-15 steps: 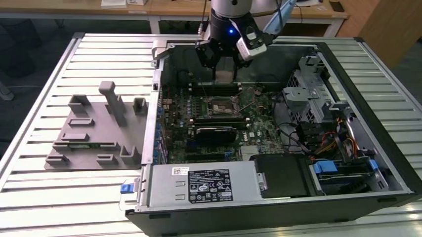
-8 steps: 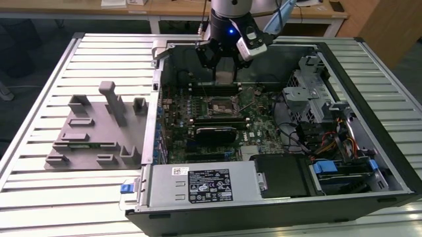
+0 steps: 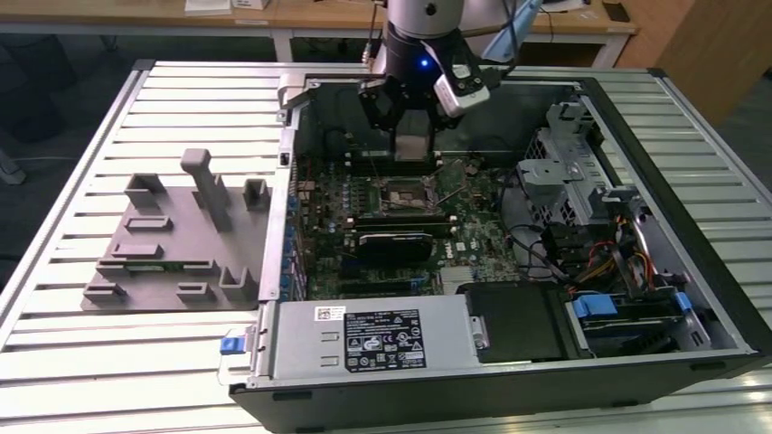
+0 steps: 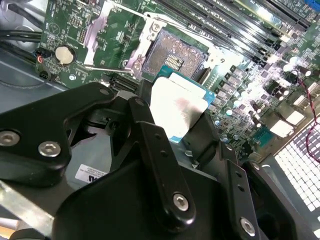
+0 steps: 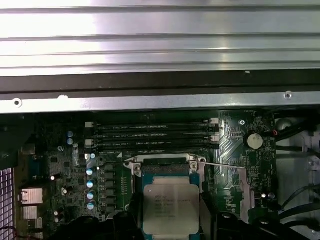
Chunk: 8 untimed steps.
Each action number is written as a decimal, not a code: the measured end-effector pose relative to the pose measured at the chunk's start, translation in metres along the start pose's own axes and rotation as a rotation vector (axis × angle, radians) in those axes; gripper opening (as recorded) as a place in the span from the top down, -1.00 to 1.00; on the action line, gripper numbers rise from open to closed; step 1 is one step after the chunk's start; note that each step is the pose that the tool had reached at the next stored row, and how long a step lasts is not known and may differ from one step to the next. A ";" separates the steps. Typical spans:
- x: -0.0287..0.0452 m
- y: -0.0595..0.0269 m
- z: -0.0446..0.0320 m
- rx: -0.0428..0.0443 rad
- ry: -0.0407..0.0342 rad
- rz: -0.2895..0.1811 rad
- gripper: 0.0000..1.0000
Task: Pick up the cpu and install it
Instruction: 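Pick up the cpu and move it towards the insertion slot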
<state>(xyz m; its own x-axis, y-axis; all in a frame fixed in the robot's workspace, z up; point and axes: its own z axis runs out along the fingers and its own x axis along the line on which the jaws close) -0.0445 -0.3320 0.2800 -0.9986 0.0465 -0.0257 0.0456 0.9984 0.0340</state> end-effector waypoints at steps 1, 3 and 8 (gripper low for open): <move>-0.0005 -0.0005 0.0005 -0.0001 -0.0001 0.000 -0.08; -0.0022 -0.0012 0.0010 0.0001 0.0000 0.000 -0.08; -0.0055 -0.0042 0.0024 0.0002 0.0001 0.000 -0.08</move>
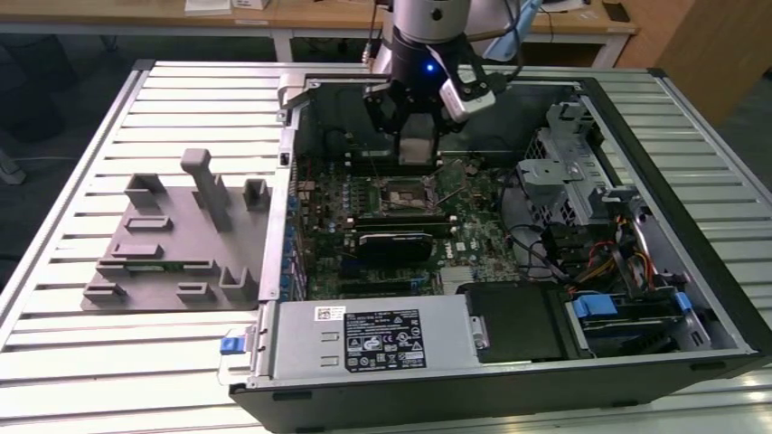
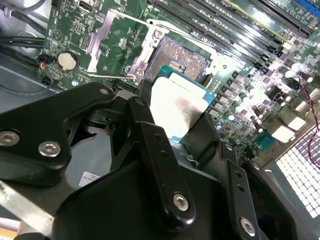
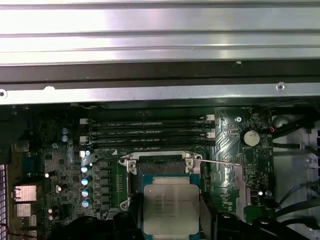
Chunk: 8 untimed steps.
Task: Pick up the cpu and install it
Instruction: 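Pick up the cpu and move it towards the insertion slot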
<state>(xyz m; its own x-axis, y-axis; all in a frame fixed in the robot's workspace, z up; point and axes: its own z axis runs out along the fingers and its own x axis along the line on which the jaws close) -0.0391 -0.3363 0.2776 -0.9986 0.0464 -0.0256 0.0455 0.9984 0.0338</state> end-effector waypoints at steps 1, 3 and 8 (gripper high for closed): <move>-0.0002 -0.0010 0.0003 -0.0001 -0.0001 0.000 -0.08; -0.0006 -0.0031 0.0006 0.0001 0.0000 0.000 -0.08; -0.0014 -0.0050 0.0035 0.0000 0.0000 0.000 -0.08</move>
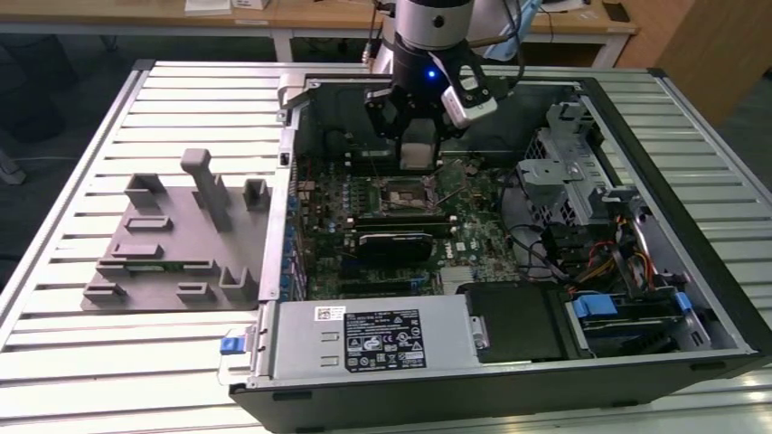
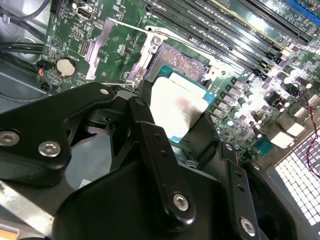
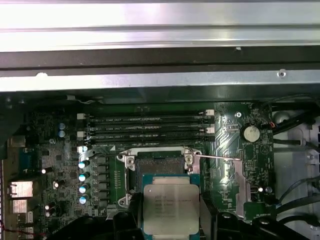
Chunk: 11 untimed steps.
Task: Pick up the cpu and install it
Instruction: 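Pick up the cpu and move it towards the insertion slot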
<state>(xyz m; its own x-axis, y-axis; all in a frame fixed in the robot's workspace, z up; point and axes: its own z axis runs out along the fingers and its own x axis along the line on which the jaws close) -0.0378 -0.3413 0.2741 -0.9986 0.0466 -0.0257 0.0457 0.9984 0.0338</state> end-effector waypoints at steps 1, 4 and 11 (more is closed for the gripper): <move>0.0000 0.0000 0.0000 0.0002 0.0001 0.000 -0.08; -0.0001 0.0000 0.0009 -0.0004 -0.0002 0.000 -0.08; -0.0001 -0.0002 0.0029 -0.0001 0.0000 0.000 -0.08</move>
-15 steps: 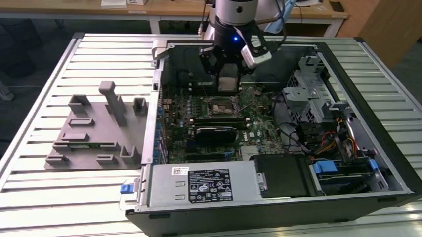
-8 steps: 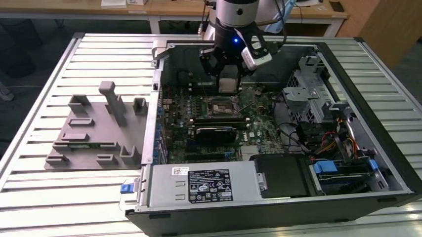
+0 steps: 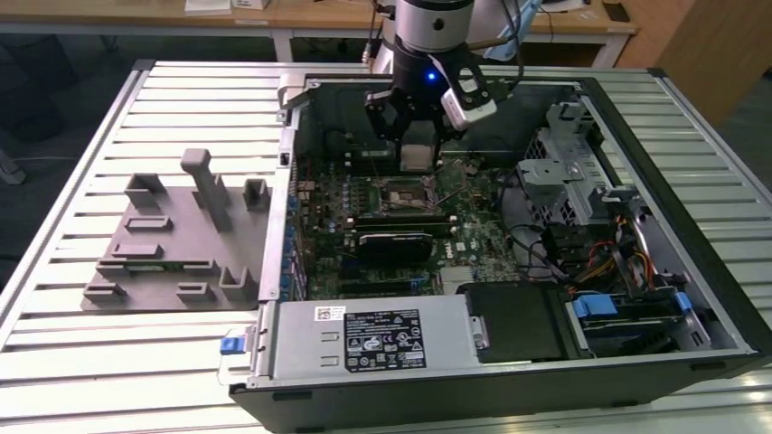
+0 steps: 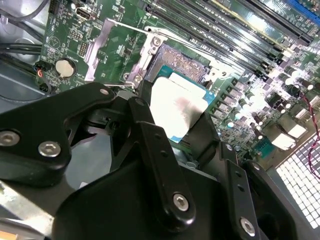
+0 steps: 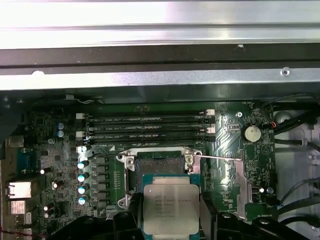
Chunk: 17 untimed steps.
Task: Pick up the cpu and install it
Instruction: 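Pick up the cpu and move it towards the insertion slot, then place the cpu into insertion slot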
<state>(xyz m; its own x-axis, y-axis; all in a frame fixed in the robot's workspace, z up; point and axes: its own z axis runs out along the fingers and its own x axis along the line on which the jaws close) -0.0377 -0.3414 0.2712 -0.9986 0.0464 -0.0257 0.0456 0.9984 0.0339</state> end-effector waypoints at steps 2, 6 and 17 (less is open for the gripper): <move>0.0000 -0.0005 0.0014 -0.0002 0.0000 0.000 -0.08; 0.0000 -0.0005 0.0014 0.0002 0.0001 0.000 -0.08; 0.0004 -0.0009 0.0041 -0.0004 -0.0016 0.000 -0.08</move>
<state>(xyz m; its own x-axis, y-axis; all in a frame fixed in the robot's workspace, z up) -0.0380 -0.3421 0.2670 -0.9985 0.0464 -0.0273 0.0455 0.9984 0.0343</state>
